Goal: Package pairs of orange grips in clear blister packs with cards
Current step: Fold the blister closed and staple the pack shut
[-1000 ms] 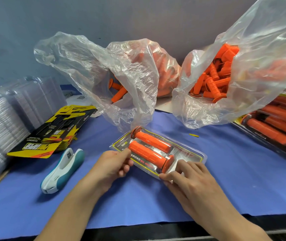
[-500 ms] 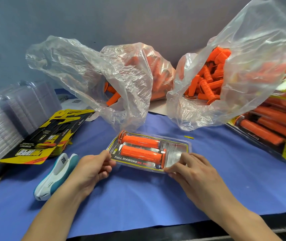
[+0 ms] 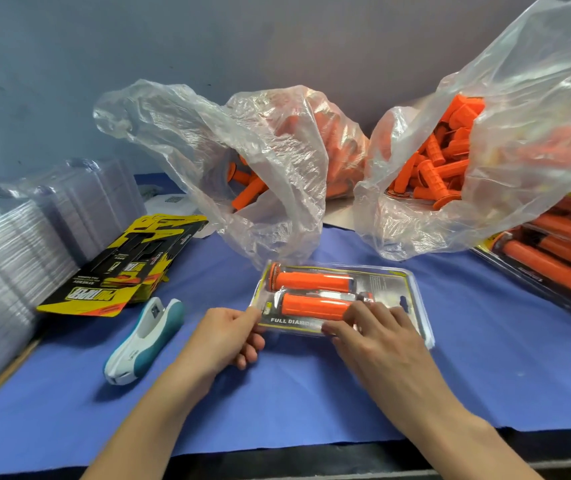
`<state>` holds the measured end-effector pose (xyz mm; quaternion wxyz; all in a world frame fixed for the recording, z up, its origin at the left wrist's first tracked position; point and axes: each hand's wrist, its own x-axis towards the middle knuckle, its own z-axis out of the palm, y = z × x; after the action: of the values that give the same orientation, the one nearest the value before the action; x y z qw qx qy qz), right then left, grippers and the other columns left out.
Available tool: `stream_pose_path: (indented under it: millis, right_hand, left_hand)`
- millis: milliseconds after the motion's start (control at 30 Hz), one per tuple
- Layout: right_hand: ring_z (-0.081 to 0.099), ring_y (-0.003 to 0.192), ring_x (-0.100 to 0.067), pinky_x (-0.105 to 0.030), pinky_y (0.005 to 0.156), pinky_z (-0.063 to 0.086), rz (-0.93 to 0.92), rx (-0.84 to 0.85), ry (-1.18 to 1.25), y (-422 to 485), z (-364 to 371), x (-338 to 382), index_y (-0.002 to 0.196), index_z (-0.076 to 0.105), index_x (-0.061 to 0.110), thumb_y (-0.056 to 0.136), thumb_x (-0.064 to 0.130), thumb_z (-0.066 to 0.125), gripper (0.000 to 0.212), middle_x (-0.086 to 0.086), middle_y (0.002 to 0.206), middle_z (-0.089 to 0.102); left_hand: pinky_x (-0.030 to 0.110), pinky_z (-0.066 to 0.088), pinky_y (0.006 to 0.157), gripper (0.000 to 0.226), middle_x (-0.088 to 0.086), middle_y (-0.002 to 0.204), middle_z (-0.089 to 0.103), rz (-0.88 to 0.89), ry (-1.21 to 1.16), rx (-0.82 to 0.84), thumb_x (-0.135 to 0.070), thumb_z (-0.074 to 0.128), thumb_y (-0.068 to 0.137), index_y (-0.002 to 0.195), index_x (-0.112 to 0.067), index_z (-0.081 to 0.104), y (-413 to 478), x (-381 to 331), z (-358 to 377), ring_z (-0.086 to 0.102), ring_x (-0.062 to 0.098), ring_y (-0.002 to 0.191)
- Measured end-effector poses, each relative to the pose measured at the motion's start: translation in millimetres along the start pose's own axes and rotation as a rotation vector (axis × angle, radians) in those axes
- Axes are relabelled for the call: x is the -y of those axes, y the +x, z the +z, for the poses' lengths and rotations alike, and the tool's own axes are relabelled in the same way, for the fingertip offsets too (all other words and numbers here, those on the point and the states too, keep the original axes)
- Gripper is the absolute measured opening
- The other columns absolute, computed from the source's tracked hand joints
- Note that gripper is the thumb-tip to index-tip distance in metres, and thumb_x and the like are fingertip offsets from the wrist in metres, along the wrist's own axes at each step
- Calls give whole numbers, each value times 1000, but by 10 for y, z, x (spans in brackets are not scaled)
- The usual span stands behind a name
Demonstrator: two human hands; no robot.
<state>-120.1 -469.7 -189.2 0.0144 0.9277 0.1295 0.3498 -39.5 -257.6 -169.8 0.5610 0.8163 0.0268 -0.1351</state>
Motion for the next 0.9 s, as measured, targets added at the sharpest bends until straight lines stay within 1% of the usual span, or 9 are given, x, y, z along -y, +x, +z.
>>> stream_pose_path:
  millis: [100,167,233,300,367,467,633,767,900]
  right_hand:
    - [56,76,-24,-35,71,34,0,55,7,61,39,49,92,68,28,72,14,80,27,3,88,59]
    - [56,75,-25,-35,69,34,8,69,10,80,52,57,92,68,29,70,13,82,30,3,88,58]
    - [56,75,-25,-35,67,39,8,72,17,79,53,51,93,69,29,68,13,83,33,3,87,58]
    - [57,76,-24,-35,65,44,1,83,23,63,52,50,95,70,29,64,11,85,38,3,88,58]
    - [57,76,-23,-35,65,46,-5,81,27,59,48,48,96,71,30,61,10,86,44,3,88,59]
    - [58,76,-24,-35,64,46,2,74,39,60,40,42,101,71,30,59,7,86,51,3,88,59]
    - [59,76,-25,-37,63,49,14,80,34,66,33,52,106,72,30,58,8,86,55,2,90,61]
    - [60,79,-25,-36,65,45,0,69,11,68,35,51,108,70,28,61,11,85,52,5,95,64]
    - [60,80,-26,-37,65,45,-7,32,-6,69,50,55,109,70,26,63,10,83,50,3,97,65]
  left_hand:
    - [23,35,41,41,1,55,64,80,175,-32,-32,46,101,73,-7,66,-56,1,-34,48,16,41]
    - [30,38,52,38,-3,56,62,215,404,-316,-38,48,99,72,-15,63,-102,3,-209,56,22,55]
    - [38,42,67,20,-4,75,67,328,632,-635,-40,55,95,91,-23,65,-184,41,-435,60,33,83]
    - [48,44,82,41,13,106,65,299,847,-775,-40,65,89,121,-14,62,-227,147,-619,55,41,103]
    - [53,41,89,68,22,126,52,127,932,-709,-48,66,87,137,-7,47,-230,241,-751,47,44,116]
    - [49,41,95,78,18,136,42,-98,925,-515,-59,57,88,143,-9,33,-192,274,-837,42,39,124]
    - [44,47,86,62,11,121,50,-15,917,-515,-52,64,86,128,-11,45,-182,223,-794,52,34,113]
    - [34,49,65,38,2,93,68,97,194,-355,-43,68,87,111,-16,56,-248,67,-679,66,27,86]
    - [32,54,50,53,26,80,71,-128,-272,178,-61,73,69,95,-14,71,-438,27,-505,66,35,56]
